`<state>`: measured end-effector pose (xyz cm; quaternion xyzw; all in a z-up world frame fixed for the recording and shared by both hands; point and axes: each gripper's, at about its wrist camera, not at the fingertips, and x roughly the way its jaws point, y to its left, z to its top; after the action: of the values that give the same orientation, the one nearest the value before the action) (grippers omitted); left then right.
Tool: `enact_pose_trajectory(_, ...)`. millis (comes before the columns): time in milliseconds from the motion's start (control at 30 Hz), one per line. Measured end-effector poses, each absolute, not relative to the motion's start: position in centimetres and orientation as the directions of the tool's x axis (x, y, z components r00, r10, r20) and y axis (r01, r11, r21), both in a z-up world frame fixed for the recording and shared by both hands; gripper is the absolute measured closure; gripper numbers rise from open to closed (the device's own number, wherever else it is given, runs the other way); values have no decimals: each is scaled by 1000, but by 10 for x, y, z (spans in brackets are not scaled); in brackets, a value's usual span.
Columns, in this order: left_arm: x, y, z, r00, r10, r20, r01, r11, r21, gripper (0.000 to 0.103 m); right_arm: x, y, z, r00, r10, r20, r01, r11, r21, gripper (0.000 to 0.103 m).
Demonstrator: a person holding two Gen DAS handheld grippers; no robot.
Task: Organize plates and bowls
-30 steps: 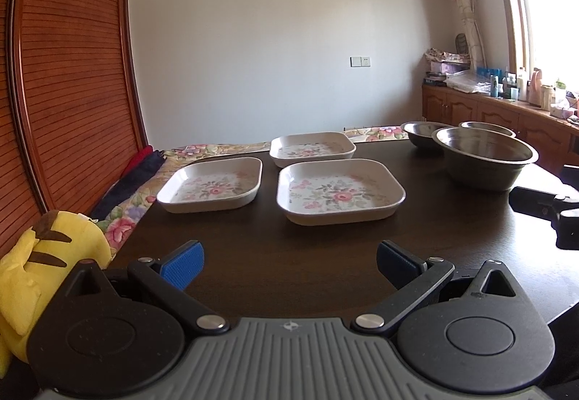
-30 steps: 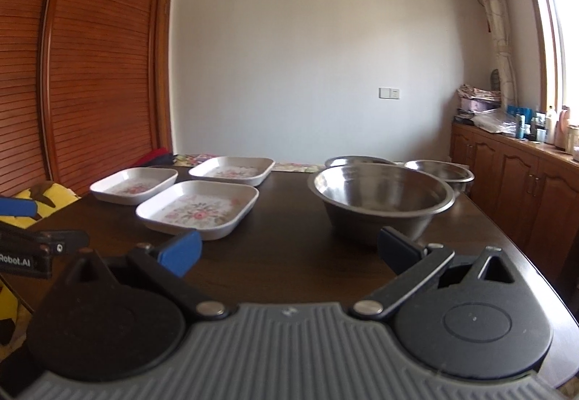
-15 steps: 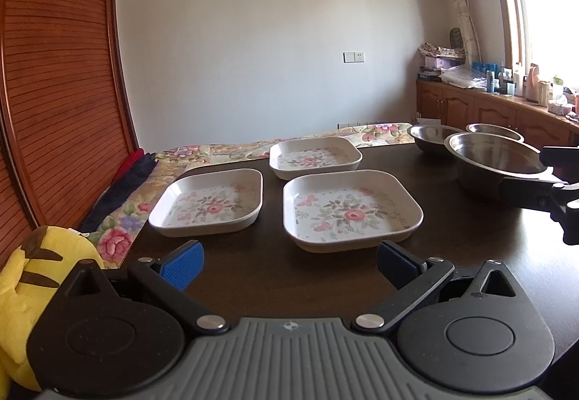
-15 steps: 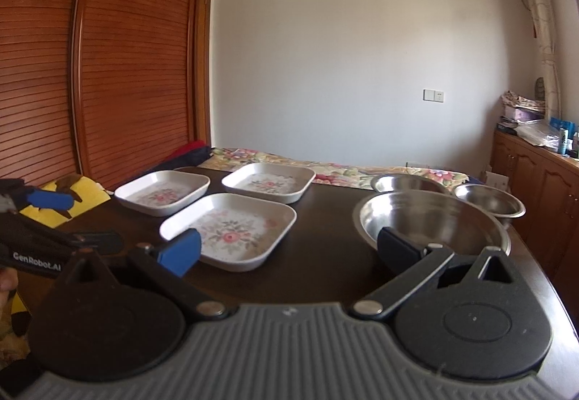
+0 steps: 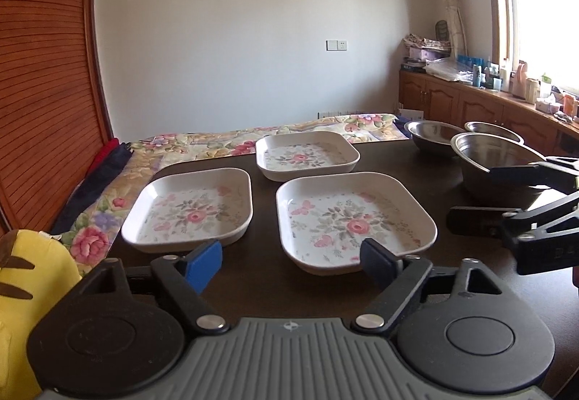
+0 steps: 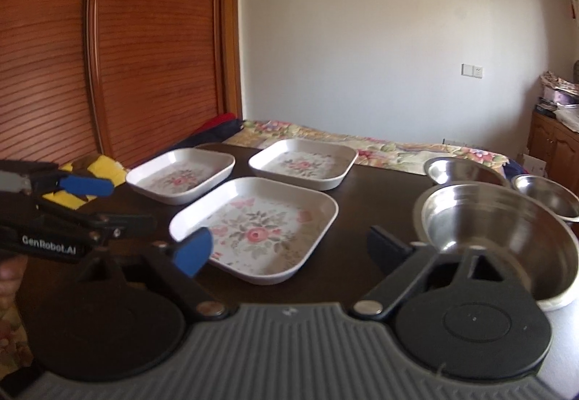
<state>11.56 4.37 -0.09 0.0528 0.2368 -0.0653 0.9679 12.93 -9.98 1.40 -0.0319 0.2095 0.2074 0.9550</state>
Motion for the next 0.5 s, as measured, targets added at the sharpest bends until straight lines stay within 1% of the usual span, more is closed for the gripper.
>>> enact_pose_trajectory(33,119,44,-1,879,-103,-466,154,985,73,22,133,-99,14,820,385,-423,-413,910,26,15)
enact_pose_trajectory(167,134,46,-4,870,-109,-481,167,983,80,33,147,-95,12,800,381,-463,-423,906,14,21)
enact_pose_trajectory(267,145,49,-6,858,-129,-497,183,981,61,40,155,-94,10,780,397,-485,-439,898,30,24)
enact_pose_trajectory(300,148,49,-7,854,-136,-503,190,980,58,43,158,-93,9,772,402,-493,-445,895,33,26)
enact_pose_trajectory(400,158,50,-10,843,-145,-518,204,977,58,48,166,-91,7,757,400,-517,-450,893,32,33)
enact_pose_trajectory(500,167,52,-12,832,-159,-532,213,976,40,52,173,-87,4,751,388,-535,-449,893,19,38)
